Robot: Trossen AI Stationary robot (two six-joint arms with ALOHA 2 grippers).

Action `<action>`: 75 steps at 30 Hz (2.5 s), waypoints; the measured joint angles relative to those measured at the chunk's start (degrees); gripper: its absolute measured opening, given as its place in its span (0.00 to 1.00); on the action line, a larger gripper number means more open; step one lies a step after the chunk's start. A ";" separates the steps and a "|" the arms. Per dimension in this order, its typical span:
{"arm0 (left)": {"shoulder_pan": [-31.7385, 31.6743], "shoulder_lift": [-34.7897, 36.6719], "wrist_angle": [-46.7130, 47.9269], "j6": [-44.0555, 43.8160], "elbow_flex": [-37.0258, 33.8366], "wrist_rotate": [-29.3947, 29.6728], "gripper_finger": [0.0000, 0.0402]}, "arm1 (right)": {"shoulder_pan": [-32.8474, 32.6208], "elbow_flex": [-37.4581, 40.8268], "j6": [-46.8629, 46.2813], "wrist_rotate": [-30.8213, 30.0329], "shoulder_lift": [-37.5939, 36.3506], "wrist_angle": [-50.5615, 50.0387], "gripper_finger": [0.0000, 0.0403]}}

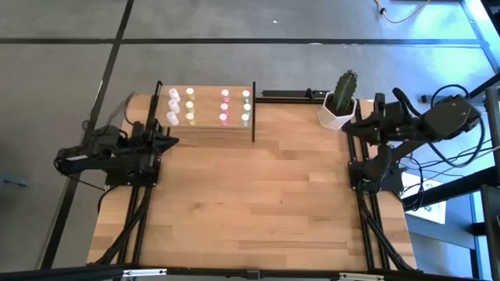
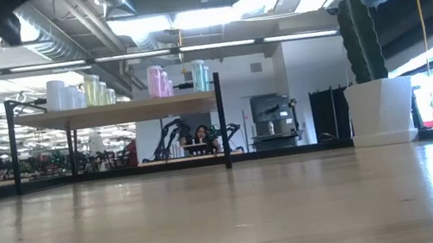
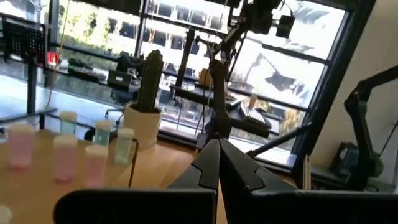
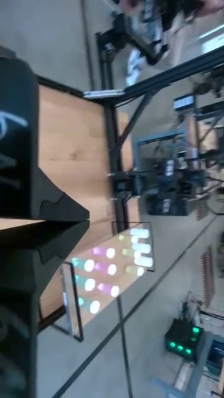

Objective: Pick and place medicine bottles onto shelf by color
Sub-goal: Return to Home Position

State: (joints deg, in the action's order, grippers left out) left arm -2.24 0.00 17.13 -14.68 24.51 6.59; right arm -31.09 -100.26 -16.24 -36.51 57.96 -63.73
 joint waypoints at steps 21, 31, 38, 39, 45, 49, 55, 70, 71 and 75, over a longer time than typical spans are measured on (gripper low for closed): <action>0.00 -0.14 -15.87 -1.64 -11.19 -4.57 0.00 | 0.00 52.32 7.36 9.40 -38.12 41.76 0.01; 0.02 -0.14 -25.29 -3.57 -16.88 -6.20 0.00 | 0.00 63.82 9.09 12.50 -52.80 47.75 0.01; 0.04 -0.16 -28.89 -4.83 -19.70 -7.95 0.00 | 0.00 68.41 11.33 15.63 -57.73 49.46 0.01; 0.04 -0.16 -28.78 -4.87 -20.06 -7.87 0.00 | 0.00 68.67 12.02 16.14 -57.74 49.26 0.01; 0.04 -0.25 -28.81 -4.78 -22.53 -7.60 0.00 | 0.00 70.02 12.29 17.20 -57.84 50.49 0.01; 0.07 -0.31 -28.20 -5.16 -24.06 -5.98 0.00 | 0.00 72.82 12.22 17.18 -57.84 51.48 0.01; 0.07 -0.45 -28.29 -1.85 -24.06 -5.84 0.00 | 0.00 78.67 12.10 17.17 -57.84 56.96 0.01; 0.07 -0.45 -23.65 2.58 -24.06 -5.77 0.00 | 0.00 91.37 13.65 17.13 -57.84 65.95 0.01; 0.07 -0.46 -22.72 3.02 -24.06 -5.72 0.00 | 0.00 92.12 13.67 17.11 -57.84 66.20 0.01; 0.07 -0.47 -21.58 3.31 -24.06 -5.63 0.00 | 0.00 95.54 13.74 17.11 -57.84 68.14 0.01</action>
State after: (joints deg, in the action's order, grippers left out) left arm -2.17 -0.47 -4.46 -11.38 0.45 0.95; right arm -31.09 -4.72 -2.50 -19.40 0.12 4.41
